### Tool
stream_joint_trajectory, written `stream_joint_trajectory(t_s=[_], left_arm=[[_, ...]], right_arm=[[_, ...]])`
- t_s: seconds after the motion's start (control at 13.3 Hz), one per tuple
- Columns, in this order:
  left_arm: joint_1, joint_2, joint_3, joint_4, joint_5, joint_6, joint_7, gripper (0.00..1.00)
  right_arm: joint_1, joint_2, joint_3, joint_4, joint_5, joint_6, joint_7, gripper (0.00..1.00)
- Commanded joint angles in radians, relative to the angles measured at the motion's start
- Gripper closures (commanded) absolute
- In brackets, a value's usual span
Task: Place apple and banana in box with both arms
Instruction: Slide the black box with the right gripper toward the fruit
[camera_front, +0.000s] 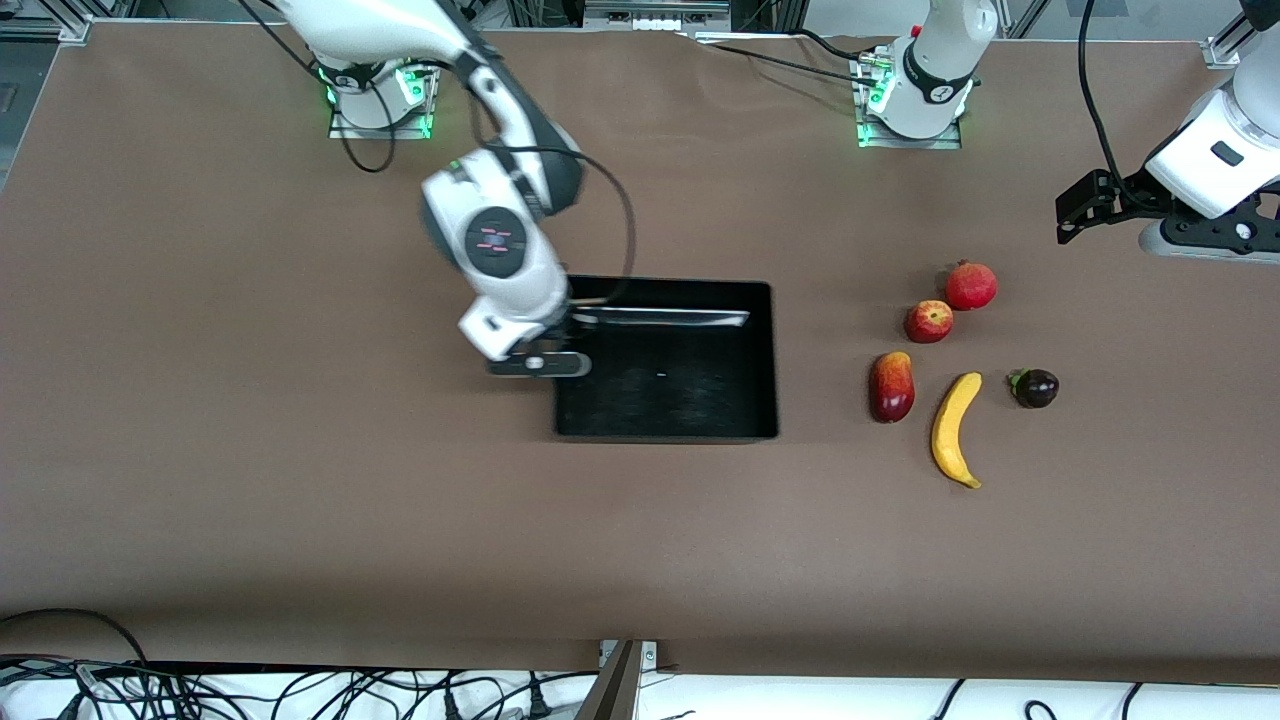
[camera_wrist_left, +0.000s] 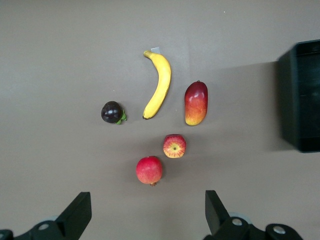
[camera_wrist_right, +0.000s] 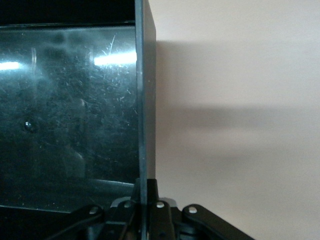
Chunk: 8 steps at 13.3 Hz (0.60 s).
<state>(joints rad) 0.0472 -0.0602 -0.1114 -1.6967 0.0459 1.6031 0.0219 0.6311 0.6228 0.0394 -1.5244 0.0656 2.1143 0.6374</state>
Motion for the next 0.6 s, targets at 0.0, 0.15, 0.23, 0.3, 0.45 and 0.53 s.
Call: stream_joint_trajectory(t_s=[0.0, 0.15, 0.23, 0.3, 0.45, 0.53], left_arm=[[-0.001, 0.011, -0.005, 0.029, 0.009, -0.025, -0.005, 0.00], [-0.001, 0.011, -0.004, 0.029, 0.009, -0.025, -0.005, 0.00], [-0.001, 0.011, -0.004, 0.029, 0.009, -0.025, -0.005, 0.00], [-0.001, 0.011, -0.004, 0.029, 0.009, -0.025, -0.005, 0.00], [-0.001, 0.011, -0.004, 0.029, 0.009, -0.025, -0.005, 0.00], [-0.001, 0.011, -0.004, 0.029, 0.009, -0.025, -0.005, 0.00]], right_arm=[[0.071, 0.138, -0.010, 0.165, 0.023, 0.053, 0.082, 1.00], [0.100, 0.169, -0.010, 0.170, 0.045, 0.143, 0.114, 1.00], [0.111, 0.178, -0.010, 0.170, 0.055, 0.173, 0.125, 1.00], [0.123, 0.187, -0.009, 0.170, 0.057, 0.206, 0.143, 1.00], [0.151, 0.210, -0.009, 0.171, 0.057, 0.275, 0.185, 1.00], [0.166, 0.221, -0.010, 0.171, 0.057, 0.292, 0.191, 1.00]])
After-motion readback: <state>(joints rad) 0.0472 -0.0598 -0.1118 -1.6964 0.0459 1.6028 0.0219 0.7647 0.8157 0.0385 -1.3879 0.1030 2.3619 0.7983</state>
